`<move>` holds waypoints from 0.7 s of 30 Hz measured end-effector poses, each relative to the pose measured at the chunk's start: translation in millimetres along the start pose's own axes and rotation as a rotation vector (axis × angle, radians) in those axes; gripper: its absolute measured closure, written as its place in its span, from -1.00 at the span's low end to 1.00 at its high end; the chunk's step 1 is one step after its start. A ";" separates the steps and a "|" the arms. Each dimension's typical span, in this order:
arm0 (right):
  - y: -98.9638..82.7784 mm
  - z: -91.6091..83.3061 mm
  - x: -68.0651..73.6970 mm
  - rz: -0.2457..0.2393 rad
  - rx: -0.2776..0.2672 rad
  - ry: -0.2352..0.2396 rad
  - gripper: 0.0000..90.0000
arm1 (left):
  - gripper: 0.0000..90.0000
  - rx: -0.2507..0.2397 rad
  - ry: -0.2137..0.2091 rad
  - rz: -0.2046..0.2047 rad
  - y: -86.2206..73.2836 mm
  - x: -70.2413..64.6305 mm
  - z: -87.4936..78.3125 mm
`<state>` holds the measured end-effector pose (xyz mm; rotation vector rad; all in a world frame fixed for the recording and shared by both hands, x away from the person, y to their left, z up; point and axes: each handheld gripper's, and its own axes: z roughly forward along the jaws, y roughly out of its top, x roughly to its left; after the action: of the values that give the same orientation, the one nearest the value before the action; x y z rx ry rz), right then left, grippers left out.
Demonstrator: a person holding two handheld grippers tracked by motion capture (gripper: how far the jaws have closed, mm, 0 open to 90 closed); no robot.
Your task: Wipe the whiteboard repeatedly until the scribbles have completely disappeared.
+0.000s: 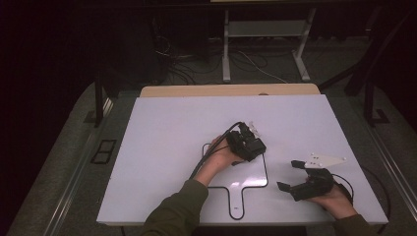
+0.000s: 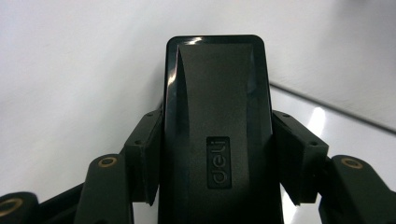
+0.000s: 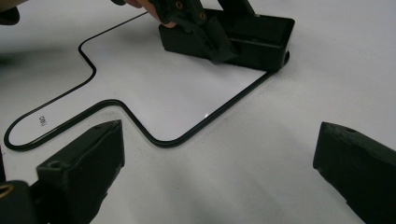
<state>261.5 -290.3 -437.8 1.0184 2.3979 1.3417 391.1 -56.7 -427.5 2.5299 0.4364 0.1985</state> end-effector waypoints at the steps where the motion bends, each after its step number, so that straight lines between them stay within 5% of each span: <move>1: 0.0 0.0 0.0 0.000 -0.001 0.000 -0.98 | -0.13 -0.003 0.000 0.002 1.1 -2.7 0.8; 3: 0.0 -0.1 -0.2 0.000 -0.001 0.000 -0.98 | -0.13 0.005 0.012 0.022 2.7 -2.6 1.1; 10: 0.1 -1.4 0.0 0.003 -0.001 0.000 -0.98 | -0.13 0.013 0.078 -0.037 -1.1 15.4 -0.5; 12: 0.0 -1.3 -0.3 0.002 0.000 0.000 -0.98 | -0.13 0.005 0.069 -0.057 -3.4 19.0 -1.2; 21: 0.1 -0.7 -0.1 -0.002 0.001 0.000 -0.98 | -0.13 0.000 -0.005 0.003 0.4 -4.2 0.2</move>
<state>261.4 -290.8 -437.3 1.0167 2.3990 1.3400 387.4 -58.6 -427.6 2.5304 0.4305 0.1928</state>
